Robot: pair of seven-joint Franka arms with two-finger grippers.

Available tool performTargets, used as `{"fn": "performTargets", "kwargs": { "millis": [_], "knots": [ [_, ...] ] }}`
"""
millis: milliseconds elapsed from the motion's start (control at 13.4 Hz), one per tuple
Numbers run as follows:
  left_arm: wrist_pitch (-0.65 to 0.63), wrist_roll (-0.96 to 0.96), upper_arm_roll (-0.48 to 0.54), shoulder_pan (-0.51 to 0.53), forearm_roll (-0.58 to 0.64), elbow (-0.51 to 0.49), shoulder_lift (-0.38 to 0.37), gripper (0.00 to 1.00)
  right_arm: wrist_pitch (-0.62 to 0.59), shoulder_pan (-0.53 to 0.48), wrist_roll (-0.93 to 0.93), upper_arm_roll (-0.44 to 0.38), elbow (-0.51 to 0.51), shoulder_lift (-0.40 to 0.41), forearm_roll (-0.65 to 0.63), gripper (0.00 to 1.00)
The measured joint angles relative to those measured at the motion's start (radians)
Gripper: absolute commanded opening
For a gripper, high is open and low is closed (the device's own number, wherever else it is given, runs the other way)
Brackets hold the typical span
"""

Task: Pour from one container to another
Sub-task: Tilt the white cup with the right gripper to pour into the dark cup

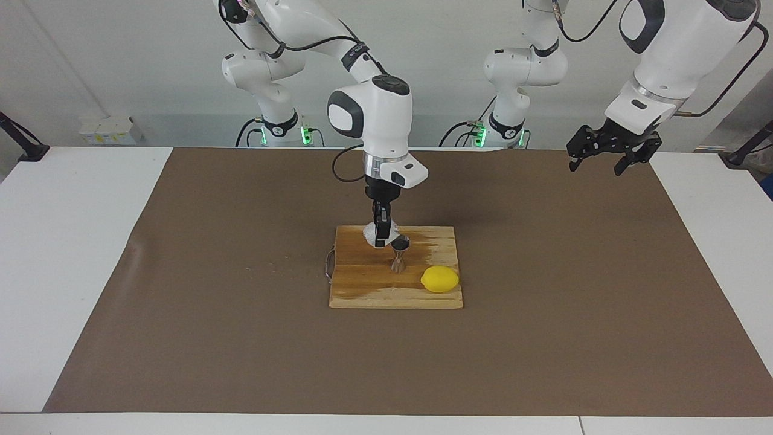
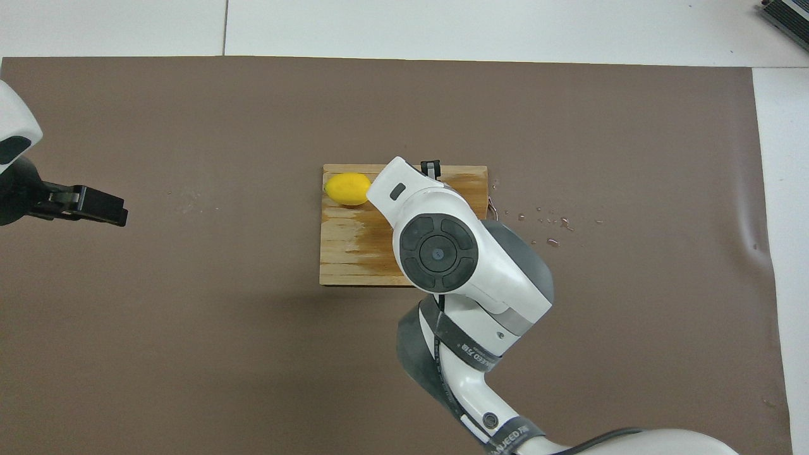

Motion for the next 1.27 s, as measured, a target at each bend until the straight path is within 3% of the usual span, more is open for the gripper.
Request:
{"fn": "performTargets", "kwargs": {
  "millis": [1265],
  "knots": [
    [0.0, 0.0, 0.0, 0.0, 0.0, 0.0, 0.0, 1.0, 0.006, 0.008, 0.051, -0.001, 0.001, 0.004, -0.027, 0.0]
  ]
}}
